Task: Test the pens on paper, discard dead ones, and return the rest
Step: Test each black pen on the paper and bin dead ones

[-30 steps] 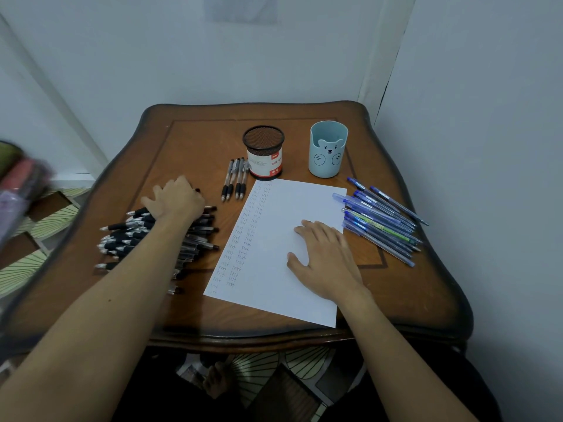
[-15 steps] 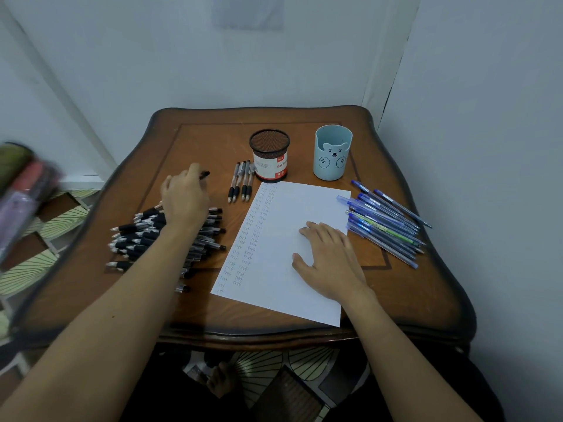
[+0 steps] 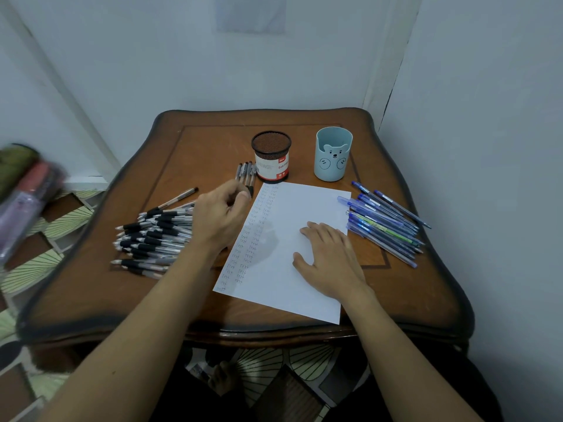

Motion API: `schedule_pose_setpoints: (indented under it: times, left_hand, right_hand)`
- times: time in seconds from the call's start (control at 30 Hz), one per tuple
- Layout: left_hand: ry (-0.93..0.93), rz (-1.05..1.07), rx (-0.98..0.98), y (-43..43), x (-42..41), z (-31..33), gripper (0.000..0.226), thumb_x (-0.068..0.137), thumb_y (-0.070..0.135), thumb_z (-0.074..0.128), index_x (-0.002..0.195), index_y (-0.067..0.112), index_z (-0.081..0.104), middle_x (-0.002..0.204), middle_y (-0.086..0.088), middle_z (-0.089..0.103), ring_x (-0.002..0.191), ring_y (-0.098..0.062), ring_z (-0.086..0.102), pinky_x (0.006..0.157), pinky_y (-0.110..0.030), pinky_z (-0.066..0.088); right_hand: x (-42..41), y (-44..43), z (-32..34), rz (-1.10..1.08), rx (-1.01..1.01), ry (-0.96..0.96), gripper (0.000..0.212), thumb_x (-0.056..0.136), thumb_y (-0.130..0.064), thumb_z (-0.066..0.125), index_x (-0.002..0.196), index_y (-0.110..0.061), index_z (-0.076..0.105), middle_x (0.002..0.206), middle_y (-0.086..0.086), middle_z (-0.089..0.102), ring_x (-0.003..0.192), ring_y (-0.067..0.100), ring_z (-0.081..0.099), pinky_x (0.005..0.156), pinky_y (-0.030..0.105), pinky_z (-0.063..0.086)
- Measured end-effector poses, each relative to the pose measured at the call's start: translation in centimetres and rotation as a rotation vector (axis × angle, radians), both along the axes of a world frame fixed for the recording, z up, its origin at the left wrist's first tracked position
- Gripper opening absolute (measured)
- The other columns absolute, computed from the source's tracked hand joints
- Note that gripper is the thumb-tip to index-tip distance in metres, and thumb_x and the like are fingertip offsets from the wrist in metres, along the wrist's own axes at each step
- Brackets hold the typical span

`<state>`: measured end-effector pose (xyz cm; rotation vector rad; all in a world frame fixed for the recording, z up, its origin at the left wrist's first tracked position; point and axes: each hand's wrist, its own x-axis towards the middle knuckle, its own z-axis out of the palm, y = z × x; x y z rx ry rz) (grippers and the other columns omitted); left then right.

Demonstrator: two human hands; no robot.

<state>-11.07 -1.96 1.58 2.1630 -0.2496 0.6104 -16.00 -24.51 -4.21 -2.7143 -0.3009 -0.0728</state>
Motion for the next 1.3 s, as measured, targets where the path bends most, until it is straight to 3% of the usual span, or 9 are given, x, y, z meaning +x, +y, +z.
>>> schedule_pose_setpoints:
  times: [0.1, 0.2, 0.27, 0.4, 0.6, 0.8, 1.03, 1.2, 1.3]
  left_hand:
    - [0.072, -0.016, -0.044, -0.8, -0.9, 0.9, 0.029, 0.098, 0.038, 0.045, 0.085, 0.017, 0.06, 0.07, 0.005, 0.063, 0.061, -0.011, 0.054, 0.055, -0.035, 0.046]
    - [0.014, -0.009, 0.048, -0.8, -1.1, 1.2, 0.013, 0.098, 0.024, 0.061, 0.105, 0.017, 0.07, 0.1, 0.004, 0.071, 0.083, -0.003, 0.06, 0.07, -0.008, 0.045]
    - [-0.054, -0.011, 0.07, -0.5, -1.3, 0.8, 0.021, 0.095, 0.01, 0.057, 0.105, 0.013, 0.076, 0.107, 0.003, 0.069, 0.087, -0.007, 0.06, 0.069, -0.009, 0.044]
    - [0.05, -0.028, -0.206, -0.4, -2.5, 0.4, 0.026, 0.106, 0.014, 0.043, 0.109, 0.019, 0.069, 0.094, 0.001, 0.067, 0.076, -0.014, 0.061, 0.06, -0.02, 0.049]
    - [0.241, -0.079, -0.363, -0.3, -4.3, -0.9, 0.056, 0.104, 0.051, 0.031, 0.109, 0.011, 0.07, 0.105, 0.0, 0.07, 0.091, -0.01, 0.07, 0.076, -0.019, 0.057]
    - [0.348, -0.006, -0.245, 0.6, -5.2, -2.9, 0.013, 0.087, 0.019, 0.078, 0.09, 0.012, 0.067, 0.087, 0.0, 0.07, 0.075, -0.01, 0.067, 0.065, -0.023, 0.057]
    - [0.411, -0.011, -0.344, 1.0, -6.2, -3.3, 0.009, 0.087, 0.003, 0.075, 0.084, 0.001, 0.068, 0.072, -0.01, 0.071, 0.058, -0.021, 0.068, 0.047, -0.026, 0.055]
    - [0.442, 0.109, -0.35, 1.3, -6.1, -3.8, 0.041, 0.076, -0.013, 0.063, 0.054, 0.013, 0.041, 0.046, -0.009, 0.052, 0.043, -0.028, 0.052, 0.046, -0.031, 0.043]
    - [0.443, 0.106, -0.343, 1.8, -5.9, -4.5, 0.033, 0.067, -0.007, 0.059, 0.052, 0.009, 0.034, 0.05, -0.013, 0.04, 0.048, -0.028, 0.042, 0.048, -0.037, 0.037]
  right_hand:
    - [0.0, 0.0, 0.0, -0.001, -0.004, 0.0, 0.057, 0.098, -0.054, 0.042, 0.149, -0.028, 0.037, 0.161, -0.008, 0.029, 0.149, 0.013, 0.02, 0.123, 0.039, 0.008]
    - [0.0, 0.0, 0.1, -0.001, -0.004, 0.003, 0.057, 0.099, -0.054, 0.042, 0.149, -0.028, 0.037, 0.161, -0.007, 0.029, 0.149, 0.013, 0.02, 0.123, 0.04, 0.009]
    - [0.0, 0.0, 0.2, -0.002, 0.001, 0.005, 0.057, 0.099, -0.053, 0.043, 0.149, -0.027, 0.037, 0.161, -0.007, 0.03, 0.149, 0.014, 0.02, 0.123, 0.04, 0.009]
    - [0.0, 0.0, 0.2, -0.001, -0.005, 0.008, 0.056, 0.099, -0.053, 0.042, 0.149, -0.028, 0.037, 0.161, -0.007, 0.029, 0.149, 0.013, 0.02, 0.123, 0.04, 0.008]
    - [-0.2, 0.0, 0.3, 0.001, -0.012, -0.01, 0.056, 0.1, -0.051, 0.042, 0.149, -0.026, 0.037, 0.16, -0.006, 0.03, 0.149, 0.014, 0.019, 0.122, 0.037, 0.007]
    - [-0.2, 0.0, 0.5, 0.001, -0.015, 0.008, 0.056, 0.1, -0.051, 0.041, 0.15, -0.027, 0.036, 0.161, -0.007, 0.028, 0.15, 0.014, 0.018, 0.122, 0.037, 0.006]
    - [-0.2, 0.0, 0.5, 0.004, -0.011, 0.005, 0.055, 0.1, -0.051, 0.042, 0.149, -0.026, 0.038, 0.16, -0.006, 0.03, 0.149, 0.014, 0.02, 0.122, 0.039, 0.009]
    - [-0.2, 0.0, 0.4, 0.005, -0.012, 0.005, 0.056, 0.1, -0.052, 0.042, 0.149, -0.027, 0.038, 0.16, -0.006, 0.03, 0.149, 0.014, 0.02, 0.122, 0.038, 0.01]
    - [-0.2, 0.0, 0.4, 0.005, -0.01, 0.004, 0.056, 0.1, -0.052, 0.042, 0.149, -0.027, 0.038, 0.161, -0.006, 0.03, 0.149, 0.014, 0.02, 0.122, 0.038, 0.009]
